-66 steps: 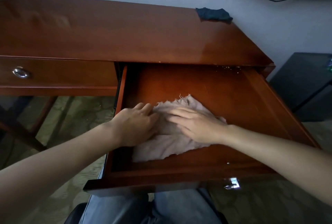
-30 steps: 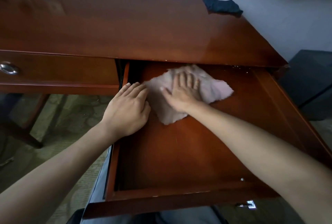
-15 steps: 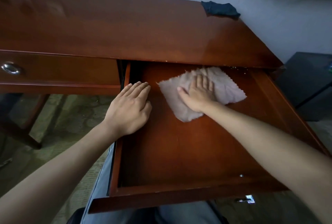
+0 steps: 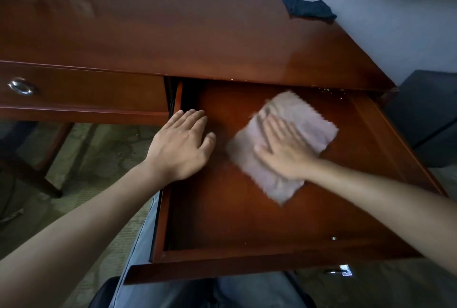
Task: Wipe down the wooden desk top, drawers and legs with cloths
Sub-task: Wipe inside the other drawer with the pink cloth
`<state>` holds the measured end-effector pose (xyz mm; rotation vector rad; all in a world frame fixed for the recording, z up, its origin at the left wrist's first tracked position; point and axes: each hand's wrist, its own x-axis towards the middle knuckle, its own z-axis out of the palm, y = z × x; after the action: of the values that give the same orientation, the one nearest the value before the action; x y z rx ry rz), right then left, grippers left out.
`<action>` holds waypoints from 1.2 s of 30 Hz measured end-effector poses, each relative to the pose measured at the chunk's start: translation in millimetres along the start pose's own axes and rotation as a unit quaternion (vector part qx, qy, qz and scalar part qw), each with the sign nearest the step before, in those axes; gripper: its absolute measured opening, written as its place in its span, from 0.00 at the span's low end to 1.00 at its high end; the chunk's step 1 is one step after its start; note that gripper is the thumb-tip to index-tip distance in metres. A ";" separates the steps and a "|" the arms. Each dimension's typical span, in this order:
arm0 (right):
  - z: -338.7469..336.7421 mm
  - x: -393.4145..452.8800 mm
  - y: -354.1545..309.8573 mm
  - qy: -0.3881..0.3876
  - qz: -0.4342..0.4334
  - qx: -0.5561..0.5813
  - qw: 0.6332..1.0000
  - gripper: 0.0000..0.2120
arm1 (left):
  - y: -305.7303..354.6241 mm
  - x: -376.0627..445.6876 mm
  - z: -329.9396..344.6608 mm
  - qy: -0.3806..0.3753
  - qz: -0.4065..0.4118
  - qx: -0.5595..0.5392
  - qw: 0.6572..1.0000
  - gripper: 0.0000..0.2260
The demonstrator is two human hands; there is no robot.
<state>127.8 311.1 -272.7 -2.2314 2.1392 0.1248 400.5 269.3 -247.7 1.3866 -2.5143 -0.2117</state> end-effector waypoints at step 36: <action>5.2 -86.2 -25.4 -0.031 -0.296 -0.119 0.947 0.50 | 2.3 1.1 -4.8 -0.031 0.009 0.079 0.996 0.36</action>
<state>149.5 398.4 -270.5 -2.8474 1.3961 0.4369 399.5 269.6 -242.4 1.4345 -2.6446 -0.0544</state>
